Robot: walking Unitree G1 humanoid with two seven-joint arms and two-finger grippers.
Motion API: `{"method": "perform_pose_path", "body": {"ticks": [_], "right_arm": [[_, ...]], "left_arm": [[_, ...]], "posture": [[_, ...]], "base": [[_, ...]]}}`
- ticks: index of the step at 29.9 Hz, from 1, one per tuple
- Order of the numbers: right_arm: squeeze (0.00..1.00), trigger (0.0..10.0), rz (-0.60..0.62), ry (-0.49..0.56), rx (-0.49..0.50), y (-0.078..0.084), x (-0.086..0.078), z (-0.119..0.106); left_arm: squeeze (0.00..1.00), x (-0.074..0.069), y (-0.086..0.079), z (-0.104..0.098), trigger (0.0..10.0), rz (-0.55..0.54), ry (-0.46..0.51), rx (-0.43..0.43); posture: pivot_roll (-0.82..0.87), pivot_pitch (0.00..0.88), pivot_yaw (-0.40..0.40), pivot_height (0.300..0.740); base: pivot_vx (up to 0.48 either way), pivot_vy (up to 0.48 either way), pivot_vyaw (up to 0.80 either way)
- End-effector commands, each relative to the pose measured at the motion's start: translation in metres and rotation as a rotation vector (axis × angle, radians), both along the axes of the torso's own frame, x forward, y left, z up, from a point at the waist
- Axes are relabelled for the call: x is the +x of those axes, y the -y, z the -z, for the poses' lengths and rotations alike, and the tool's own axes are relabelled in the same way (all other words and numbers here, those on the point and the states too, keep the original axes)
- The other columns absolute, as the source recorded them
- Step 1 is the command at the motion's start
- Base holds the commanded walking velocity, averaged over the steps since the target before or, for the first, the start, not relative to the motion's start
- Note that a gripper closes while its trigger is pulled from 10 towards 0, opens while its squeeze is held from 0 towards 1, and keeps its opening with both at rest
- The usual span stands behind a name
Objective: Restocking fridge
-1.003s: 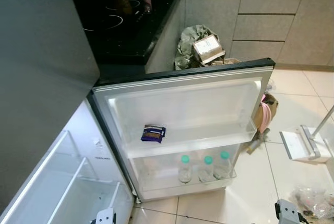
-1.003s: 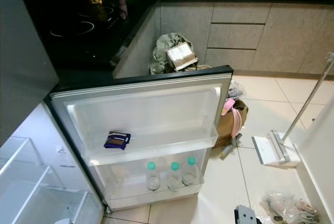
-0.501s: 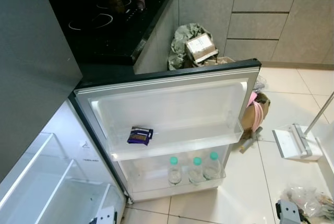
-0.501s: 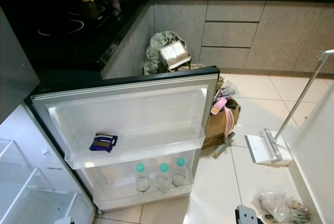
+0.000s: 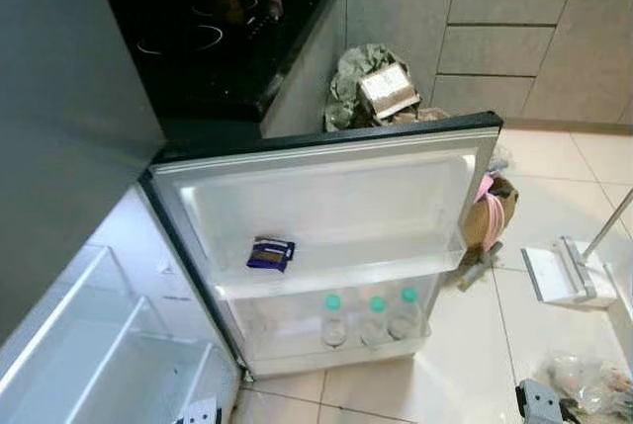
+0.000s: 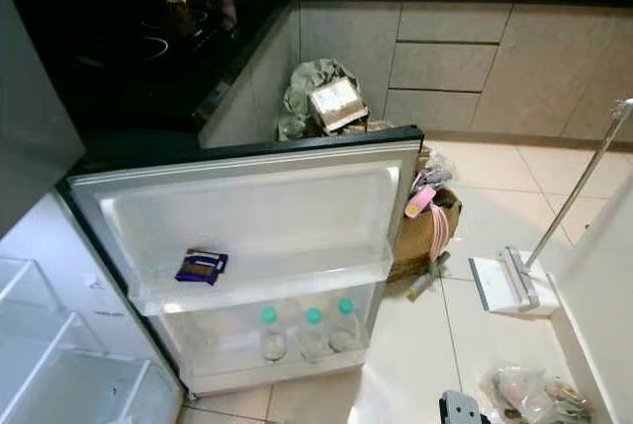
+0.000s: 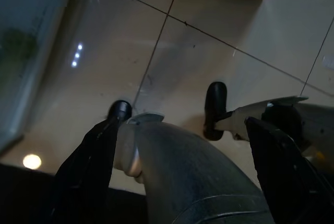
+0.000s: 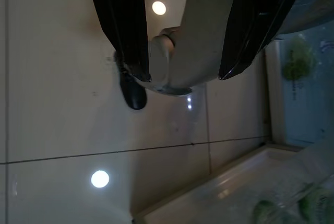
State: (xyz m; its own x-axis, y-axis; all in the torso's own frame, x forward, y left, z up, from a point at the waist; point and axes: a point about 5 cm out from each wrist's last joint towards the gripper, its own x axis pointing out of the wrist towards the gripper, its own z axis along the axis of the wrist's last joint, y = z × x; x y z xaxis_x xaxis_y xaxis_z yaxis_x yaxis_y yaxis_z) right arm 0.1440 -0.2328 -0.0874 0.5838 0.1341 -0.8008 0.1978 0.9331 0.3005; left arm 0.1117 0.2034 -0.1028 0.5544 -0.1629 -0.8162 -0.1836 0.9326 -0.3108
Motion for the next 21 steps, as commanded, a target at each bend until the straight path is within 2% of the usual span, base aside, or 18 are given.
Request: {"method": "perform_pose_path", "body": {"ticks": [1, 12, 15, 21], "right_arm": [[0.00, 10.0, -0.014, -0.010, 0.009, -0.0040, -0.0015, 0.0015], [0.00, 10.0, -0.015, -0.010, 0.013, -0.0048, -0.0020, 0.0018], [0.00, 10.0, -0.015, -0.013, 0.012, -0.0043, -0.0028, 0.0020], [0.00, 10.0, -0.014, -0.013, 0.013, -0.0043, -0.0027, 0.0020]], "left_arm": [[0.00, -0.0021, -0.0039, 0.0004, 10.0, -0.033, -0.009, 0.012], [0.00, -0.0022, -0.0028, 0.0006, 10.0, -0.014, -0.014, 0.013], [0.00, -0.0021, 0.0014, 0.0008, 10.0, 0.027, -0.012, 0.000], [0.00, -0.0034, 0.0008, 0.0016, 10.0, 0.001, -0.022, 0.008]], "posture": [[-0.09, 0.000, -0.009, 0.740], [-0.09, 0.000, -0.007, 0.740], [-0.09, 0.000, -0.011, 0.740], [-0.09, 0.000, -0.011, 0.740]], "base": [[0.000, 0.000, 0.00], [0.000, 0.000, 0.00], [0.000, -0.472, 0.00], [0.000, -0.470, 0.00]]}}
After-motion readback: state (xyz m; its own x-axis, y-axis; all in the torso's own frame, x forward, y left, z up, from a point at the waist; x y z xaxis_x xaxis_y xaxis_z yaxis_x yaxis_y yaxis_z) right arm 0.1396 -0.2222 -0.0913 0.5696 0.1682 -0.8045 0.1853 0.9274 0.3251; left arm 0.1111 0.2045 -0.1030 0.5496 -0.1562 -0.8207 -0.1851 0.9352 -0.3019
